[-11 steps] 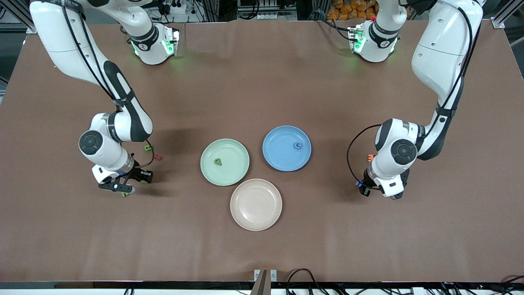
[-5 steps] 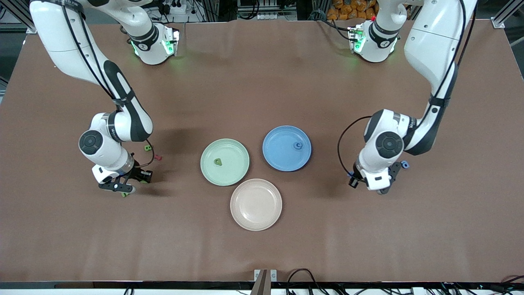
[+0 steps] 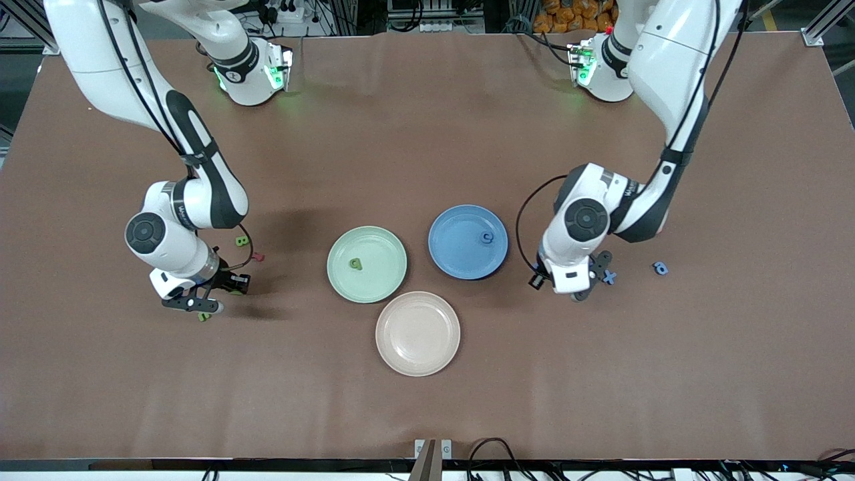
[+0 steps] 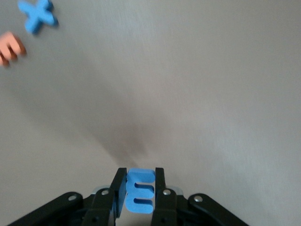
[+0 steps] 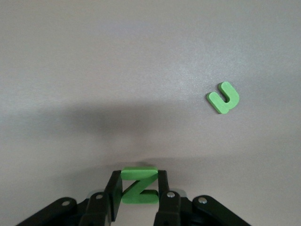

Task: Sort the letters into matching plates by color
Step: 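Drop the E on the blue plate while the right gripper drops Z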

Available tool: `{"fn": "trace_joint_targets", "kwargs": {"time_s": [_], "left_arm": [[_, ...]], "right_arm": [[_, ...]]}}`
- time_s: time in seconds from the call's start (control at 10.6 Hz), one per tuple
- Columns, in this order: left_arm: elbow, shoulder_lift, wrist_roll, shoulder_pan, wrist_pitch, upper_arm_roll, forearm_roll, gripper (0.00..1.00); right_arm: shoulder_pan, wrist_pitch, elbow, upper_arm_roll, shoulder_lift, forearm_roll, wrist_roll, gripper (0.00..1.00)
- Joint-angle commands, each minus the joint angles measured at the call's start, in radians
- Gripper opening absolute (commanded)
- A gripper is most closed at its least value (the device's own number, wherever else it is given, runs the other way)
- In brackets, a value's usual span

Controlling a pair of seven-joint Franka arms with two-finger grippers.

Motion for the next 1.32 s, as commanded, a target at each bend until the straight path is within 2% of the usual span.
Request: {"fn": "trace_joint_targets", "kwargs": {"time_s": [0.0, 0.47, 0.75, 0.85, 0.94, 1.04, 1.22], "left_arm": [[-0.008, -0.009, -0.079, -0.096, -0.015, 0.013, -0.05, 0.0], [0.005, 0.001, -0.168, -0.2, -0.015, 0.016, -0.142, 0.0], [0.058, 0.037, -0.22, -0.255, -0.012, 0.015, -0.178, 0.0], [0.075, 0.049, -0.205, -0.255, -0.012, 0.016, -0.179, 0.22], [0.08, 0.052, -0.203, -0.254, -0.012, 0.018, -0.176, 0.77], [0.08, 0.05, -0.202, -0.252, -0.012, 0.018, -0.172, 1.0], [0.08, 0.049, -0.199, -0.237, -0.012, 0.021, -0.166, 1.0]], "right_arm": [[0.041, -0.034, -0.008, 0.005, -0.045, 0.008, 0.008, 0.24], [0.207, -0.072, 0.043, 0.005, -0.045, 0.016, 0.212, 0.24], [0.314, -0.104, 0.089, 0.003, -0.033, 0.017, 0.351, 0.24], [0.336, -0.124, 0.106, 0.003, -0.027, 0.017, 0.39, 0.24], [0.363, -0.129, 0.118, 0.003, -0.019, 0.017, 0.425, 0.24], [0.394, -0.129, 0.126, 0.003, -0.011, 0.017, 0.447, 0.24], [0.431, -0.129, 0.153, 0.002, 0.007, 0.017, 0.512, 0.28]]}}
